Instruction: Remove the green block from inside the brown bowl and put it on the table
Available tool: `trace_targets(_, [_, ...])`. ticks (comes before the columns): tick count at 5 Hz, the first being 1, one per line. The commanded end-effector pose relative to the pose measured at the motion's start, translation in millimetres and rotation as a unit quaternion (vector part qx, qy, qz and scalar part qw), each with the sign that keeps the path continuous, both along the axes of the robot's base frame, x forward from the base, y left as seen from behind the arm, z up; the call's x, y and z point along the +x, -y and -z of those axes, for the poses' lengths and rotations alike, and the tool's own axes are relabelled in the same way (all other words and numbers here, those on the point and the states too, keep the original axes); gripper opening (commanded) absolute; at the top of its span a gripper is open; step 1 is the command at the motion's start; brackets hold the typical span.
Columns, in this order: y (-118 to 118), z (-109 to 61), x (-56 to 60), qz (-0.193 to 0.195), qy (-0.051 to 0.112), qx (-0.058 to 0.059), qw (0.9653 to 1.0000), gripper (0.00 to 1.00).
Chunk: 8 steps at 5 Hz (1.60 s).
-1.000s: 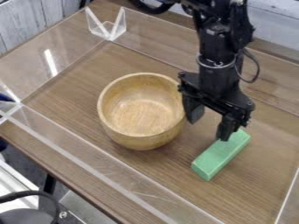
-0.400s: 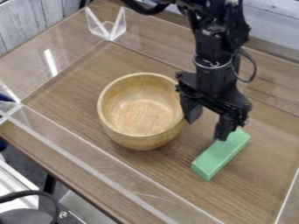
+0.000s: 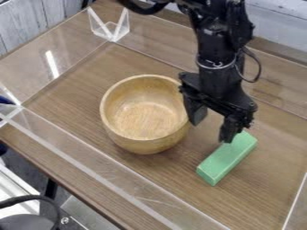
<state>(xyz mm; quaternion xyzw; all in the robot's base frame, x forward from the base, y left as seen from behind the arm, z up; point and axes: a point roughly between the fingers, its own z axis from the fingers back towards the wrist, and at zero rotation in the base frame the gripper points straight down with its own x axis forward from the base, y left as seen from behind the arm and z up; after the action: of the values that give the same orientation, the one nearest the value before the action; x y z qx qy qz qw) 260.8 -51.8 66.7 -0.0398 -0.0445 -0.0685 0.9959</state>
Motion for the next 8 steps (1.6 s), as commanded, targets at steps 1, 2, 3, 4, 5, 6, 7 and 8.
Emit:
trace_targets(1, [-3,-19.7,7.5,-0.004,0.031,-0.006,0.9995,1.0])
trace_targets(2, [-6,-25.7,8.4,-0.005,0.034,-0.009,0.9994,1.0])
trace_targets(3, [-17,-43.4,13.5,-0.016,0.048,-0.007,0.9987,1.0])
trace_targets(4, [-37,-64.7,26.6,-0.035,0.066,0.001,0.9972,1.0])
trace_targets(5, [-65,-70.2,36.6,-0.057,0.069,0.008,0.9959,0.0])
trace_targets(6, [-89,-59.9,49.4,-0.07,0.062,0.014,0.9955,0.0])
trace_targets(7, [-90,-46.9,54.0,-0.069,0.054,0.018,0.996,0.0])
trace_targets(8, [-87,-32.2,58.1,-0.065,0.045,0.022,0.9966,0.0])
